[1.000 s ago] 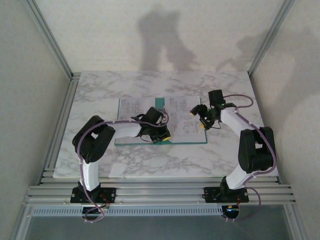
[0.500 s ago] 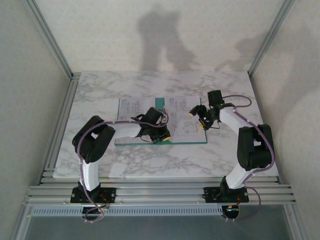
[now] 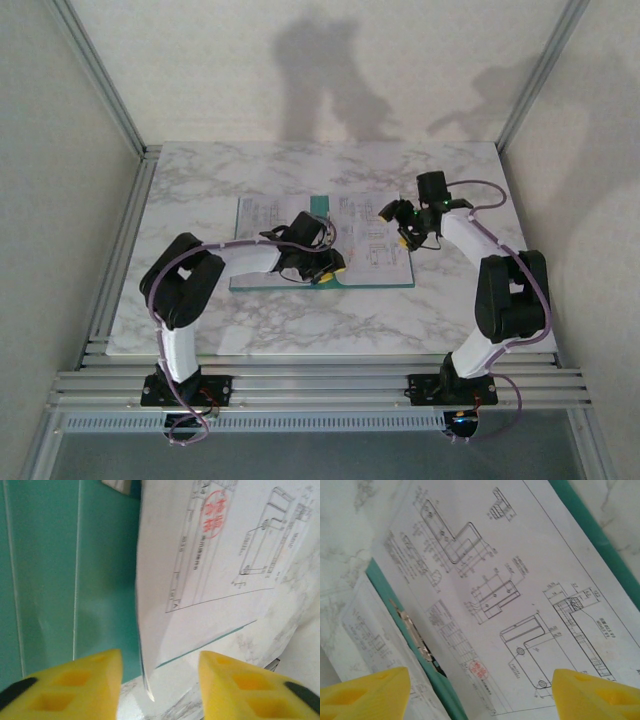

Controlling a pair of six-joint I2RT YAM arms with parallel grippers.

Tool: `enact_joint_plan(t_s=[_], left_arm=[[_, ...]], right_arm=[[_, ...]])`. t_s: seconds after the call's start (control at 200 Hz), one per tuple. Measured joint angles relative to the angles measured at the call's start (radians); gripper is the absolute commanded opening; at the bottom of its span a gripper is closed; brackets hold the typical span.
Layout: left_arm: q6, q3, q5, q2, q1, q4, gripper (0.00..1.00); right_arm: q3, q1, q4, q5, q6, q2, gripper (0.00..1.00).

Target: Put the files into the folder

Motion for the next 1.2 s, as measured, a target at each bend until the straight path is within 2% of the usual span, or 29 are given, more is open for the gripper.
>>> enact_joint_plan(t_s=[0.125,0.32,0.461,0.706,0.951,1.202], left_arm=[[0.004,0.013,-0.043,-0.043,0.001,-0.047,0.46],[0.035,0.002,-0.118,-0.134,0.059,-0.127,0.25],[0.058,-0.053,-0.151,-0.18,0.154,-0.151,0.2],[0.103,-0.135,-0.187,-0.182,0.251,-0.171,0.14],[0.125,-0.171,-0.206,-0.167,0.256,-0.156,0.12],[0.131,-0.218,-0.214,-0.156,0.258,-0.124,0.12]], right_arm=[[0.061,0.019,-0.017,0.0,-0.02,0.016,0.61],[0.23,0.101,-0.025,-0.001,-0.047,0.152,0.28],[0.363,0.155,-0.035,-0.001,-0.052,0.288,0.18],[0.647,0.219,-0.087,-0.004,-0.055,0.528,0.09],[0.835,0.243,-0.151,-0.001,-0.052,0.687,0.04],[0.939,0.243,-0.21,0.0,-0.061,0.782,0.04]])
